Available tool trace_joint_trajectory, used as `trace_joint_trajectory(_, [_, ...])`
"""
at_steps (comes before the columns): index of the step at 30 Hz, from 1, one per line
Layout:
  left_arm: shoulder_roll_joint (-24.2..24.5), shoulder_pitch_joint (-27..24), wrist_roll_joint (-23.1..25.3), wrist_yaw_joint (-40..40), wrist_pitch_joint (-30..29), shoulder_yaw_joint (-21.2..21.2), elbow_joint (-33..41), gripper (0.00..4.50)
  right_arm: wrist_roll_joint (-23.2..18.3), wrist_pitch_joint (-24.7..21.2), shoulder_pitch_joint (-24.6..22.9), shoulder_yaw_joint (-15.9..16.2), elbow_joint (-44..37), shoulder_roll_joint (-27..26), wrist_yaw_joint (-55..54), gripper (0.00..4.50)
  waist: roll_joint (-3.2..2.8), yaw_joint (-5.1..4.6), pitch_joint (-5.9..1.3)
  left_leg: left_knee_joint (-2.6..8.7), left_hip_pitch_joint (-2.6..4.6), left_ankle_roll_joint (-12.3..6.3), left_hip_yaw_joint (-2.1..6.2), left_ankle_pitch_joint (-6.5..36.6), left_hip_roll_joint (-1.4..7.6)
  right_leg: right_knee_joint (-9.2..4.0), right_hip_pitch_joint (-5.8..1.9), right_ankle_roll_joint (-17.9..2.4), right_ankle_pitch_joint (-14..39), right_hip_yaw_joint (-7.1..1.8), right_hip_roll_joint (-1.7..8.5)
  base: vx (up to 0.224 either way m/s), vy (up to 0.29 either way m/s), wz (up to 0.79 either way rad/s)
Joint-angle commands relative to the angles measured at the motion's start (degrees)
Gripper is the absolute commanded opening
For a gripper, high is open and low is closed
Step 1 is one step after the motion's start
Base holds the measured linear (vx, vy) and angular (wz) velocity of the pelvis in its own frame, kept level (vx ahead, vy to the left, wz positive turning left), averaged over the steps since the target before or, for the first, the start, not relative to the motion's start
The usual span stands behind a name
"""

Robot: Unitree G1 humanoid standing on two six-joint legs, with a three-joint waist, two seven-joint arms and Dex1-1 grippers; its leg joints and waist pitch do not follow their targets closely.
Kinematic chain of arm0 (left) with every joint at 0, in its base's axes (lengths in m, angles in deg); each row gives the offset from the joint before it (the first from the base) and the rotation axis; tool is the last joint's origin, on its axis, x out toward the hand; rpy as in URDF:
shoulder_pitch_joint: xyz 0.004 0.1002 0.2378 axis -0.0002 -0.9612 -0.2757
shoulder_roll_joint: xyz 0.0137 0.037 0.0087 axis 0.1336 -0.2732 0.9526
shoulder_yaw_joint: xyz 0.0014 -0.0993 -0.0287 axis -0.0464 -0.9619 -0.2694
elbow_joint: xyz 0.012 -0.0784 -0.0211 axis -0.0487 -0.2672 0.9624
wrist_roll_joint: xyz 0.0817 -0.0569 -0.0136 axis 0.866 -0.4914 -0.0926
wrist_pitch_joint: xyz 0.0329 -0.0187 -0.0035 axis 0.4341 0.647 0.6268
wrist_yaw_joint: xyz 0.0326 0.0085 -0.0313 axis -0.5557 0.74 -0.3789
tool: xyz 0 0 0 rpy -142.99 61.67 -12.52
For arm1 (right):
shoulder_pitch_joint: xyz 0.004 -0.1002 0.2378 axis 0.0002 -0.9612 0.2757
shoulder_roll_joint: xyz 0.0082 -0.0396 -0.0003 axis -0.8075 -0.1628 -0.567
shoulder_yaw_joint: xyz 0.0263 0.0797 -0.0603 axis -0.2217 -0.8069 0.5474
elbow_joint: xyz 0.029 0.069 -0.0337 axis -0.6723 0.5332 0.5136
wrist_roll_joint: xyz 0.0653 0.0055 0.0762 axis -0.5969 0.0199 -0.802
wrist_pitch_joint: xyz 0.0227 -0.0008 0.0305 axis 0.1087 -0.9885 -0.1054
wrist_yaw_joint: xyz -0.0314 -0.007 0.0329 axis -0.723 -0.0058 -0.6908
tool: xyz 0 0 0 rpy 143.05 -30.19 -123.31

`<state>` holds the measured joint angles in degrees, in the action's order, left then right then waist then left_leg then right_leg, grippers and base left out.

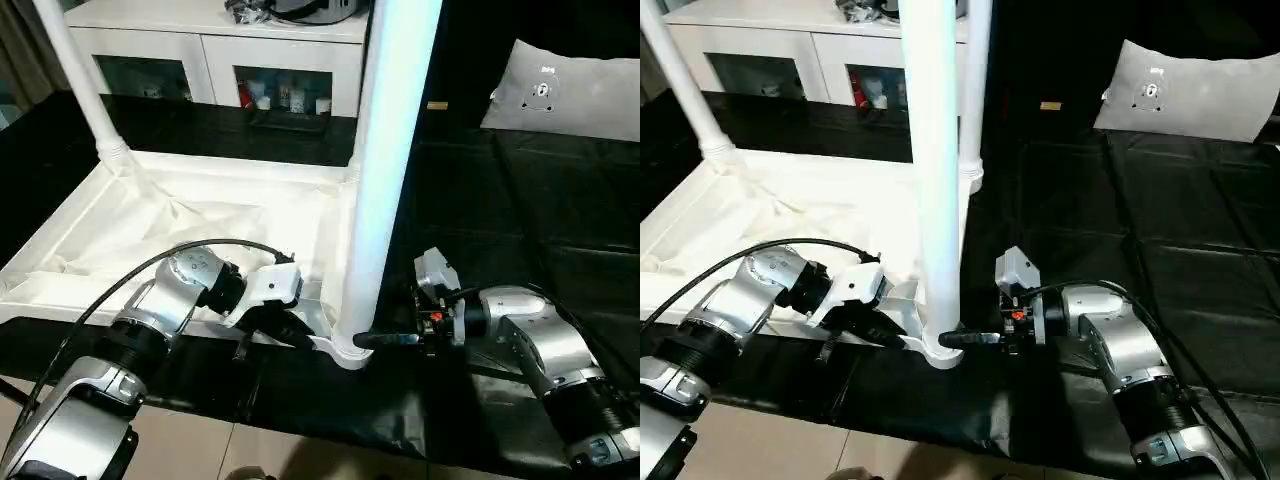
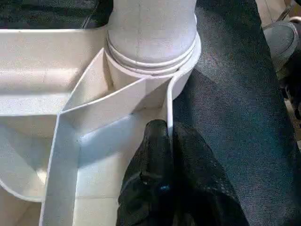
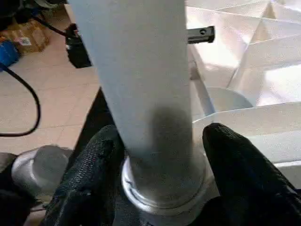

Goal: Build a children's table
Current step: Rotate leg to tighten

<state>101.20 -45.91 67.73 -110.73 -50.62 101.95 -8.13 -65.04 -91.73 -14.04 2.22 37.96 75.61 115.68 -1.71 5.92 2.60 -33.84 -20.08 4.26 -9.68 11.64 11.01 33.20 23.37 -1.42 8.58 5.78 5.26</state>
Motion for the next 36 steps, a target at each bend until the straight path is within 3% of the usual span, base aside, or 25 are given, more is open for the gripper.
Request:
trace_joint_trajectory(1, [-0.50,0.66,0.16,-2.97,0.87,2.19,0.33,0.00,-0.86,-1.20,1.00,0.62,-1.18,0.36,1.21,2.55,0.72,-0.13,-3.58,4.10,-0.08,-4.04,0.10,9.23,2.28,-3.62,-3.33,-10.21,18.77,-2.86,3.48,0.000,0.000,0.00])
trace_joint_trajectory(8, [-0.42,0.75,0.29,-3.41,1.07,2.30,0.03,0.00,-1.10,-2.33,1.22,1.09,-0.96,0.17,1.73,1.99,0.73,-0.05,-3.64,4.00,-0.10,-4.10,0.06,8.59,2.22,-3.46,-3.36,-10.56,17.65,-2.84,3.44,0.000,0.000,0.00])
trace_joint_trajectory(17, [-1.11,0.69,0.14,-0.82,-1.15,1.20,0.38,0.00,-2.23,-6.07,-0.33,0.67,-3.75,-1.16,-0.85,1.93,0.42,-0.03,-3.65,4.09,-0.07,-3.51,0.12,9.16,2.24,-3.48,-3.44,-10.64,17.21,-2.81,3.38,0.000,0.000,0.00])
trace_joint_trajectory(18, [-1.36,0.60,0.30,0.61,-2.38,0.80,0.85,0.00,-1.89,-6.92,-0.68,0.43,-4.49,-2.04,-3.28,1.93,0.05,-0.01,-3.58,4.17,0.00,-3.29,0.15,9.27,2.31,-3.47,-3.35,-10.64,17.31,-2.87,3.37,0.000,0.000,0.00])
trace_joint_trajectory(20, [-2.53,0.52,0.97,5.40,-5.35,-0.26,1.83,0.00,-0.19,-8.05,-1.37,0.18,-5.59,-4.44,-9.51,1.93,0.29,-0.21,-3.37,4.35,-0.10,-2.54,0.18,10.32,2.24,-3.76,-3.39,-9.83,19.46,-2.83,3.38,0.000,0.000,0.00])
trace_joint_trajectory(22, [-5.20,0.47,0.93,12.86,-11.81,-2.57,3.41,0.00,2.76,-8.65,-1.75,-0.57,-5.25,-9.28,-19.77,1.93,0.33,-0.71,-3.08,4.55,0.12,-1.12,0.36,12.21,1.90,-4.42,-3.23,-7.94,25.29,-2.63,3.53,0.000,0.000,0.00])
trace_joint_trajectory(23, [-5.20,0.47,0.93,12.86,-11.81,-2.57,3.41,0.00,2.76,-8.65,-1.75,-0.57,-5.25,-9.28,-19.77,1.93,0.29,-1.13,-2.92,4.55,0.29,-0.48,0.40,12.97,1.73,-4.81,-2.94,-7.12,27.78,-2.54,3.47,0.000,0.000,0.00])
trace_joint_trajectory(25, [-7.21,0.60,0.62,17.67,-16.09,-4.32,4.47,0.00,4.32,-9.74,-1.72,-1.28,-4.97,-12.75,-26.56,1.93,0.36,-1.86,-2.77,4.77,-0.14,-0.18,0.77,14.02,1.59,-5.16,-3.37,-5.36,30.97,-2.19,3.52,0.000,0.000,0.00])
trace_joint_trajectory(28, [-11.61,1.16,0.91,27.61,-20.50,-7.21,4.37,0.00,6.54,-10.77,-1.71,-1.73,-4.40,-17.91,-35.62,1.91,0.47,-3.34,-2.72,4.68,-0.03,-0.06,0.81,15.27,1.42,-5.55,-2.93,-4.97,31.47,-2.12,3.34,0.000,0.000,0.00])
trace_joint_trajectory(30, [-13.62,1.34,1.40,31.65,-21.37,-7.86,3.87,0.00,7.00,-11.10,-1.61,-1.88,-3.76,-20.02,-38.77,1.91,0.62,-3.80,-2.77,4.55,-0.03,-1.09,0.79,15.25,1.25,-5.73,-2.88,-4.87,31.34,-2.14,3.34,0.000,0.000,0.00])
trace_joint_trajectory(35, [-19.26,1.12,4.04,42.62,-24.92,-8.77,4.16,0.00,11.10,-9.98,0.91,-3.65,1.17,-25.83,-52.22,1.91,0.53,-4.11,-2.80,4.49,-0.05,-1.92,0.64,14.40,1.21,-5.82,-2.62,-4.84,30.56,-2.25,3.23,0.000,0.000,0.00])
trace_joint_trajectory(36, [-21.25,1.41,5.18,47.03,-24.56,-8.92,3.56,0.00,12.52,-9.11,2.77,-4.95,4.34,-27.77,-57.51,1.91,0.20,-4.17,-2.72,4.55,-0.10,-1.79,0.70,14.42,1.17,-5.84,-2.63,-4.84,30.69,-2.17,3.25,0.000,0.000,0.00])
